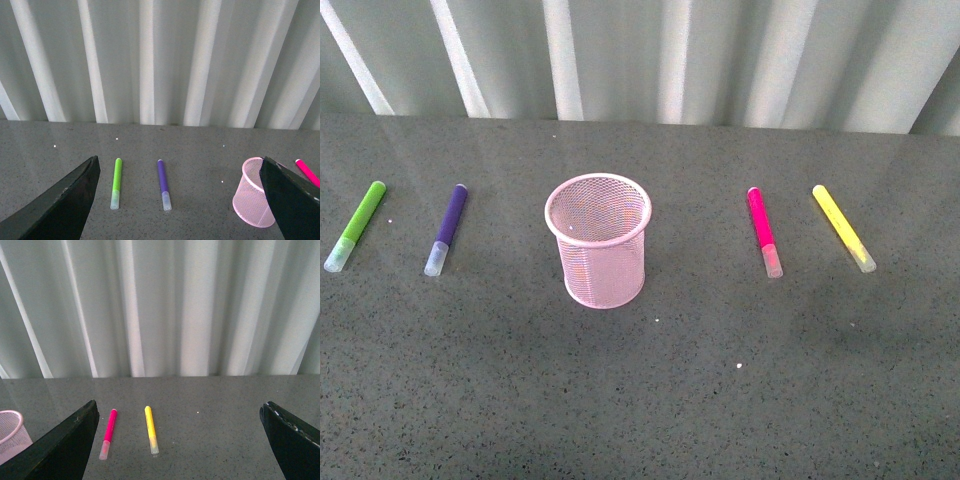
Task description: Insert purple and pink pens into pink cup
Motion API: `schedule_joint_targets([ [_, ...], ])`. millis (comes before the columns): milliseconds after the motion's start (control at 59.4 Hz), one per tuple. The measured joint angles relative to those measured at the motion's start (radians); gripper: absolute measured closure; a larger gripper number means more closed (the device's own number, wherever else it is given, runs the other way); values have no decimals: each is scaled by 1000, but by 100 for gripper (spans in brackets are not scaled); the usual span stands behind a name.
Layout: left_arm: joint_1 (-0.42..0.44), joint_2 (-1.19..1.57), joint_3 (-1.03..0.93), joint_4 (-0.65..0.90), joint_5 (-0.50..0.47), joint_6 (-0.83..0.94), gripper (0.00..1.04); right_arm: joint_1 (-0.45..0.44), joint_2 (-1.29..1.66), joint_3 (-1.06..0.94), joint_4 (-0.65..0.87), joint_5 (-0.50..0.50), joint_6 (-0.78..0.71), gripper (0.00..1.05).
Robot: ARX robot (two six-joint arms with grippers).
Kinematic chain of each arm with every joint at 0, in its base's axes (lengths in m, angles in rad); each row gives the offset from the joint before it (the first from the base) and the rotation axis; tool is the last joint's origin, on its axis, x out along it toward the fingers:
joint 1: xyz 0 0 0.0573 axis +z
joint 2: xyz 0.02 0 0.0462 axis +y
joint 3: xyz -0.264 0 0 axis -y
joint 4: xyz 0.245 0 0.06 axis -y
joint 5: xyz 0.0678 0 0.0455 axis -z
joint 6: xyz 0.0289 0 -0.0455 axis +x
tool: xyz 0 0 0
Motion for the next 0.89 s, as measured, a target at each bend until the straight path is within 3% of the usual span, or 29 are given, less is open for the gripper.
schedule_joint_targets([
  [892,0,0,0,0,0,0,7,0,0,0,0,0,0,7],
])
